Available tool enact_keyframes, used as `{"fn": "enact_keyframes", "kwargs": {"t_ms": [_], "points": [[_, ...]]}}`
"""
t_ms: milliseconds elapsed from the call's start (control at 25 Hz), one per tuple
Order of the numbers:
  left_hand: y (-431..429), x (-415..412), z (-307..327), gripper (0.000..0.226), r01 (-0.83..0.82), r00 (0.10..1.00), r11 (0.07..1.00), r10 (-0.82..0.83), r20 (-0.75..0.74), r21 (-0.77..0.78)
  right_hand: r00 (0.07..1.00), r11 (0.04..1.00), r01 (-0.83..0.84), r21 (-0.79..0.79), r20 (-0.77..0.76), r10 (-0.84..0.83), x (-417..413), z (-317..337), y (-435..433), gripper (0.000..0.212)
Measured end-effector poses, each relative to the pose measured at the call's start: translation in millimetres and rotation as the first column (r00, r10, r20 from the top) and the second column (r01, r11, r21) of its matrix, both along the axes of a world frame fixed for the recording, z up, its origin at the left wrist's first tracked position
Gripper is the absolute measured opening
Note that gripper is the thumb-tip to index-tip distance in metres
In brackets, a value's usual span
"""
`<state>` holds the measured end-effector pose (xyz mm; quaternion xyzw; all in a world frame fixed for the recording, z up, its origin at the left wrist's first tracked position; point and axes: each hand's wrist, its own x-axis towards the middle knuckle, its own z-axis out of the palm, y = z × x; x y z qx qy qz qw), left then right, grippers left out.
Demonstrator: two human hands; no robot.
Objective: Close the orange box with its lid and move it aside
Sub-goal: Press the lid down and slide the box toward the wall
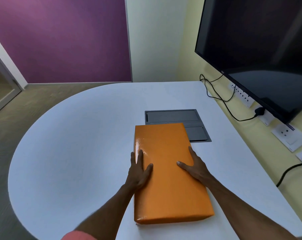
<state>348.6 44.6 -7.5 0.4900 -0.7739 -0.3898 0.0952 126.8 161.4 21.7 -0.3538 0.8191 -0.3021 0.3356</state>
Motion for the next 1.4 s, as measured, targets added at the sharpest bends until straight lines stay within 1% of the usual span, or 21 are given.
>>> {"fn": "enact_keyframes", "kwargs": {"t_ms": [80, 240, 400, 520, 600, 680, 880, 1120, 1400], "points": [[4, 0, 4, 0.08, -0.004, 1.0, 1.0, 0.004, -0.022, -0.004, 1.0, 1.0, 0.013, -0.002, -0.003, -0.013, 4, 3, 1, 0.101], [5, 3, 12, 0.09, -0.001, 0.999, 1.0, 0.001, -0.048, 0.012, 0.999, 0.999, 0.046, -0.002, 0.001, -0.046, 10, 7, 3, 0.101], [0, 2, 27, 0.093, 0.034, 0.998, 0.999, -0.034, -0.062, -0.002, 0.996, 0.995, 0.094, -0.023, 0.003, -0.094, 13, 16, 4, 0.1], [-6, -8, 40, 0.091, 0.063, 0.996, 0.998, -0.064, -0.065, -0.018, 0.993, 0.992, 0.121, -0.043, 0.0, -0.121, 5, 28, 5, 0.1], [-8, -19, 47, 0.085, 0.079, 0.994, 0.996, -0.082, -0.068, -0.041, 0.991, 0.989, 0.134, -0.061, 0.0, -0.134, -4, 38, 7, 0.099], [-8, -36, 54, 0.082, 0.089, 0.993, 0.995, -0.092, -0.073, -0.053, 0.988, 0.985, 0.15, -0.079, -0.005, -0.151, -19, 48, 12, 0.098], [10, -91, 61, 0.082, 0.108, 0.99, 0.993, -0.112, -0.088, -0.047, 0.986, 0.983, 0.16, -0.089, -0.033, -0.163, -73, 59, 34, 0.097], [65, -171, 58, 0.083, 0.093, 0.991, 0.996, -0.094, -0.096, -0.015, 0.987, 0.985, 0.154, -0.074, -0.037, -0.157, -159, 53, 83, 0.098], [128, -243, 52, 0.083, 0.067, 0.994, 0.998, -0.065, -0.086, 0.017, 0.986, 0.984, 0.162, -0.071, -0.021, -0.164, -231, 43, 139, 0.1]]}}
